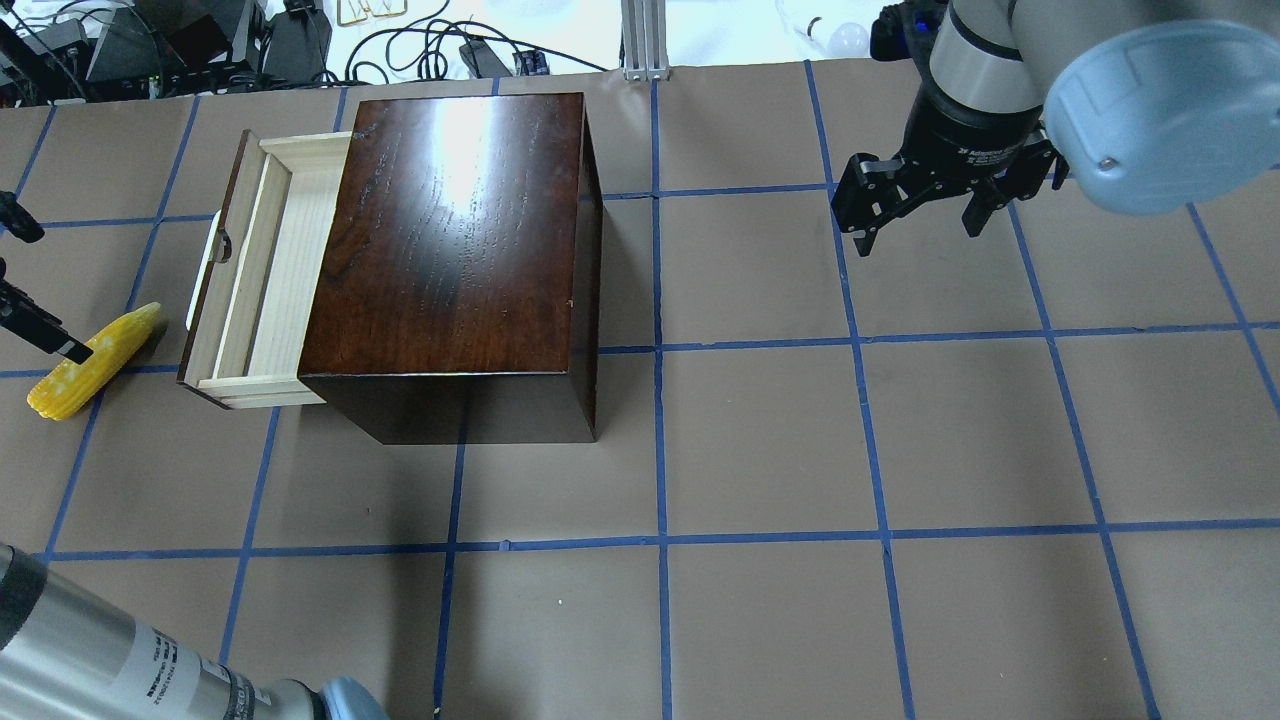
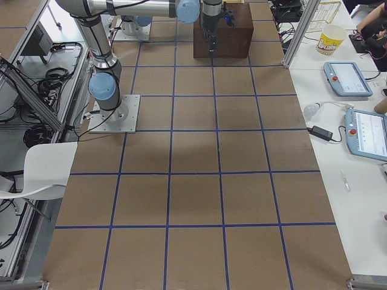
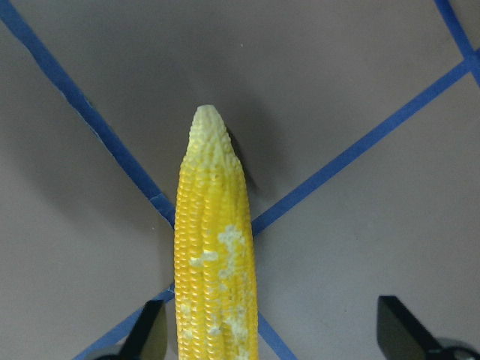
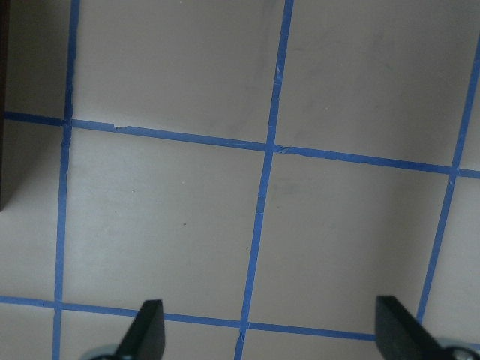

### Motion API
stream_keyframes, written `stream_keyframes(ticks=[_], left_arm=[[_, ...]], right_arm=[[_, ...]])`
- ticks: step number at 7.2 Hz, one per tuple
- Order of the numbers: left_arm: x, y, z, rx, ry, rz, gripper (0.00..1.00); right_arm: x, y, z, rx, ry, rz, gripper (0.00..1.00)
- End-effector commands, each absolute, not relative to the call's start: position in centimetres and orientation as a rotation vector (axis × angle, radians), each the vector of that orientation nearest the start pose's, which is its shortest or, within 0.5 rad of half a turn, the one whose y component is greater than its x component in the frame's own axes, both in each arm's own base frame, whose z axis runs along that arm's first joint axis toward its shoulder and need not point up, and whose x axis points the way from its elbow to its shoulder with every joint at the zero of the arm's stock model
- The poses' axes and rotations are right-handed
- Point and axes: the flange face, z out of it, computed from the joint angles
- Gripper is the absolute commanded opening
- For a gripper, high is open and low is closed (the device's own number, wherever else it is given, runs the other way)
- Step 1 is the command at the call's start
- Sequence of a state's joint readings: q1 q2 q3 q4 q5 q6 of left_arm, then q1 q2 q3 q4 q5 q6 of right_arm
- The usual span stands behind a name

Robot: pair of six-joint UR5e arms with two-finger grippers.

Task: Open drawer and put corn inside
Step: 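Lower the left gripper onto the yellow corn cob and grasp it, then lift the corn cob with the left gripper and carry it over the drawer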

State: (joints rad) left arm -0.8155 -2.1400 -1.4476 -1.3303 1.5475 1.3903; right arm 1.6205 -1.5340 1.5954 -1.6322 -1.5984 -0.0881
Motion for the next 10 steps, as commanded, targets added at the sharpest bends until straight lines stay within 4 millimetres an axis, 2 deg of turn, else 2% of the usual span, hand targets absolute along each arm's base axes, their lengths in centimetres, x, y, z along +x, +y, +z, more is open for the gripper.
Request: stream_keyframes(ticks=[1,7,8,9,10], left_arm=[[35.4,-57.3,21.3,1.05,3.185,0.152,1.0],[36.6,-57.8,18.0,1.065,3.155,0.15,1.0],[37.1,-57.5,18.1,1.064,3.152,0.15,0.75],[37.4,-57.4,18.2,1.085,3.13,0.179,0.24],[37.5,-57.4,18.2,1.088,3.128,0.183,0.02]], right_arm=[[15.6,-50.0,46.4,-0.219,3.162,0.001,1.0],[15.6,-49.9,46.4,-0.219,3.162,-0.002,1.0],[15.6,-50.0,46.4,-0.219,3.162,0.001,1.0],[15.6,-50.0,46.4,-0.219,3.162,0.001,1.0],[15.4,-50.0,46.4,-0.214,3.162,-0.002,1.0]])
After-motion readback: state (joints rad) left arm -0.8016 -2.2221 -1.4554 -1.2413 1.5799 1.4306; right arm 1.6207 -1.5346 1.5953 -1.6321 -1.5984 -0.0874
